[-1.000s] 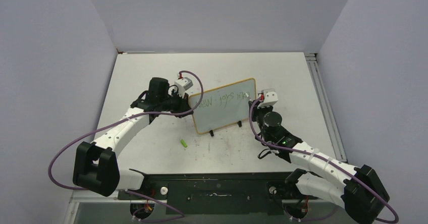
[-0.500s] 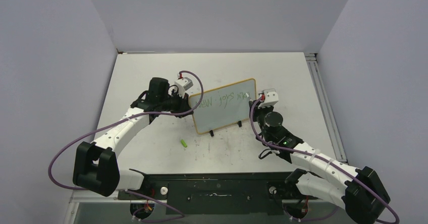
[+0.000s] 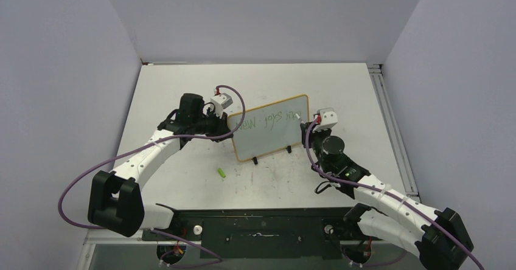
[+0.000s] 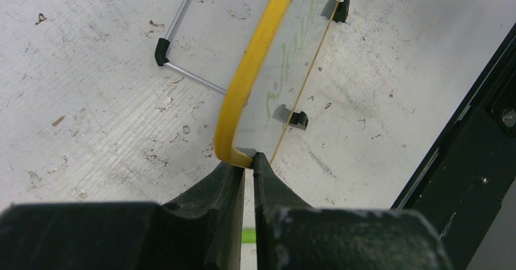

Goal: Write a sentence on the whiteboard

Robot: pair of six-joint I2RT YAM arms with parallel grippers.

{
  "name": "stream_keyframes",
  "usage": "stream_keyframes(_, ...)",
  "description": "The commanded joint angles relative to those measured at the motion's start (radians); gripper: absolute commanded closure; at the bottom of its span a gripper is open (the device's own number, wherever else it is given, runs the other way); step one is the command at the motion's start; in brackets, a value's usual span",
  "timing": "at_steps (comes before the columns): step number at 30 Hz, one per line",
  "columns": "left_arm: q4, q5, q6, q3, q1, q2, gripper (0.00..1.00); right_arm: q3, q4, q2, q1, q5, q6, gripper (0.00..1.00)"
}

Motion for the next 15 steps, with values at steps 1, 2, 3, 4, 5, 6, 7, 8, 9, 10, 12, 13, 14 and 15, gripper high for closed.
stream_keyframes(1, -0.028, -0.030, 0.032, 0.022, -0.020, 0.018, 1.00, 0.040, 0.007, -0.019, -0.033, -0.073, 0.015, 0.95)
stream_keyframes(2, -0.028, -0.030, 0.032, 0.022, -0.020, 0.018, 1.00, 0.038, 0.010, -0.019, -0.044, -0.089, 0.020, 0.95)
stream_keyframes(3, -0.028, -0.032, 0.031, 0.022, -0.020, 0.018, 1.00, 0.037, 0.013, -0.021, -0.055, -0.105, 0.021, 0.95)
stream_keyframes(4, -0.028, -0.033, 0.032, 0.022, -0.020, 0.018, 1.00, 0.033, 0.017, -0.022, -0.063, -0.115, 0.023, 0.95)
stream_keyframes(5, -0.028, -0.033, 0.032, 0.022, -0.021, 0.018, 1.00, 0.032, 0.021, -0.023, -0.071, -0.128, 0.025, 0.95)
stream_keyframes(6, -0.028, -0.033, 0.032, 0.022, -0.021, 0.018, 1.00, 0.030, 0.025, -0.024, -0.079, -0.143, 0.027, 0.95)
stream_keyframes(7, -0.028, -0.033, 0.032, 0.022, -0.022, 0.020, 1.00, 0.028, 0.028, -0.022, -0.087, -0.151, 0.029, 0.95)
stream_keyframes(8, -0.028, -0.032, 0.032, 0.022, -0.022, 0.022, 1.00, 0.028, 0.030, -0.019, -0.092, -0.157, 0.032, 0.95)
stream_keyframes(9, -0.029, -0.032, 0.033, 0.024, -0.022, 0.024, 1.00, 0.028, 0.032, -0.015, -0.099, -0.159, 0.034, 0.95)
stream_keyframes(10, -0.031, -0.033, 0.033, 0.026, -0.022, 0.025, 1.00, 0.026, 0.037, -0.014, -0.102, -0.155, 0.036, 0.95)
stream_keyframes(12, -0.032, -0.033, 0.035, 0.026, -0.023, 0.026, 1.00, 0.025, 0.046, -0.010, -0.109, -0.156, 0.038, 0.95)
stream_keyframes(13, -0.032, -0.033, 0.035, 0.025, -0.023, 0.025, 1.00, 0.025, 0.047, -0.010, -0.111, -0.149, 0.039, 0.95)
stream_keyframes(14, -0.031, -0.034, 0.034, 0.024, -0.023, 0.025, 1.00, 0.023, 0.050, -0.012, -0.113, -0.139, 0.039, 0.95)
stream_keyframes(15, -0.031, -0.035, 0.035, 0.024, -0.023, 0.024, 1.00, 0.020, 0.054, -0.015, -0.113, -0.128, 0.039, 0.95)
